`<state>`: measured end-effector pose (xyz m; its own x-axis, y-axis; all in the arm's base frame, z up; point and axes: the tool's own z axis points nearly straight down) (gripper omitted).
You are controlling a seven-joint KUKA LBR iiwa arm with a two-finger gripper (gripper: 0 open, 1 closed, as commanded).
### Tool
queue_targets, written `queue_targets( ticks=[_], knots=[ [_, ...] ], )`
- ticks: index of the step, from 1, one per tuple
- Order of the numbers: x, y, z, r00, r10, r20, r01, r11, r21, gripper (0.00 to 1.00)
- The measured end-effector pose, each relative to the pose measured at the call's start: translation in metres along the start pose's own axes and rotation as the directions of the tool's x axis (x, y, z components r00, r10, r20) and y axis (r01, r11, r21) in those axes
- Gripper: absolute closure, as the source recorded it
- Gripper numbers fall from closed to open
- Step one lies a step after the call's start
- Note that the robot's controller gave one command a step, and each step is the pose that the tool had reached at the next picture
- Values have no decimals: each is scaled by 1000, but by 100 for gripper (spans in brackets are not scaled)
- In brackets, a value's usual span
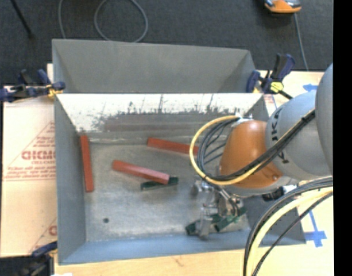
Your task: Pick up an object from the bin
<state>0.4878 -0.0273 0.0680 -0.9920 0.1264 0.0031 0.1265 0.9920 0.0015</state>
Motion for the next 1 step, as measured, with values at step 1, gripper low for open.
queue_targets(
  ticks=[1],
  knots=[
    [9,23,-119,968,-250,11,250,968,4,0]
  ],
)
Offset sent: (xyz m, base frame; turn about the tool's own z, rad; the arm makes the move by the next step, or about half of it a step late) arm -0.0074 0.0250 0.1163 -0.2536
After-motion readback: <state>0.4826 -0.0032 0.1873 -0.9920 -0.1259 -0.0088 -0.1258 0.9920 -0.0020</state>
